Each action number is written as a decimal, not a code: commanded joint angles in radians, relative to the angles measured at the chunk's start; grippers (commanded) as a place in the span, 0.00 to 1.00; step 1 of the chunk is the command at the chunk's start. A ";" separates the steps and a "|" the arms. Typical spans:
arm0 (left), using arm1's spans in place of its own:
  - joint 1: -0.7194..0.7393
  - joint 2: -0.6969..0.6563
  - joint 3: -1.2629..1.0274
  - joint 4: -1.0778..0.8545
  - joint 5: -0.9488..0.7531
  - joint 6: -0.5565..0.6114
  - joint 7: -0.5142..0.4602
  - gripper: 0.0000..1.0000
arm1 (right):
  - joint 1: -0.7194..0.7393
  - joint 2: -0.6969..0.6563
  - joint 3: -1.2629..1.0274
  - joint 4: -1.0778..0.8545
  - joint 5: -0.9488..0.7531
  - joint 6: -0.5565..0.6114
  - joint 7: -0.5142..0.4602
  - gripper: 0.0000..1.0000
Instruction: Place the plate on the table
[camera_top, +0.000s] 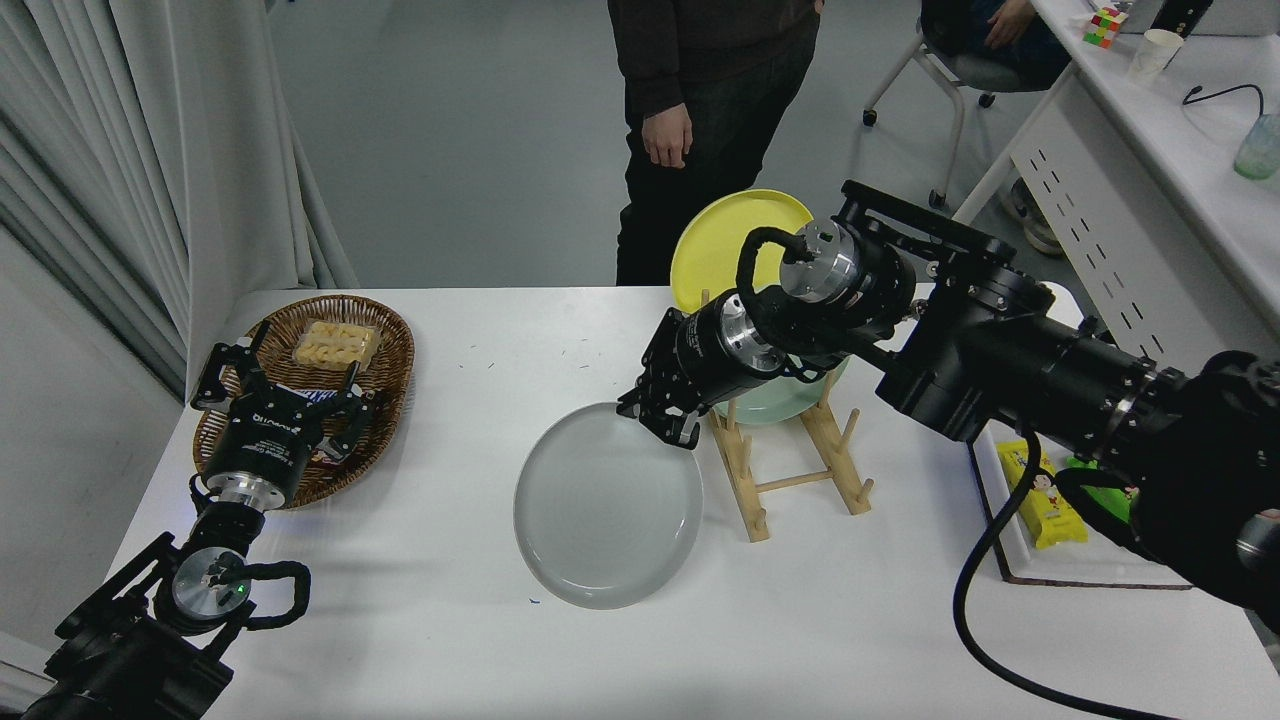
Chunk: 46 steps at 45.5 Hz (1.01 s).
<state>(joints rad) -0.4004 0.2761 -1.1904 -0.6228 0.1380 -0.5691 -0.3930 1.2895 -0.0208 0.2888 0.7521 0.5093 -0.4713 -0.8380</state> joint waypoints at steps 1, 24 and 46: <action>0.000 0.000 0.000 0.000 0.000 0.000 0.000 0.98 | -0.025 0.021 0.021 -0.068 -0.078 -0.007 -0.035 0.00; 0.000 0.000 0.000 0.000 0.000 0.000 0.000 0.98 | -0.056 0.021 0.110 -0.186 -0.121 -0.007 -0.035 0.00; 0.000 0.000 0.000 0.000 0.000 0.000 0.000 0.98 | -0.076 0.021 0.096 -0.108 -0.092 0.005 -0.035 0.00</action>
<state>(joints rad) -0.4004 0.2761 -1.1904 -0.6228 0.1381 -0.5691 -0.3929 1.2194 -0.0001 0.3890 0.6087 0.3967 -0.4743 -0.8725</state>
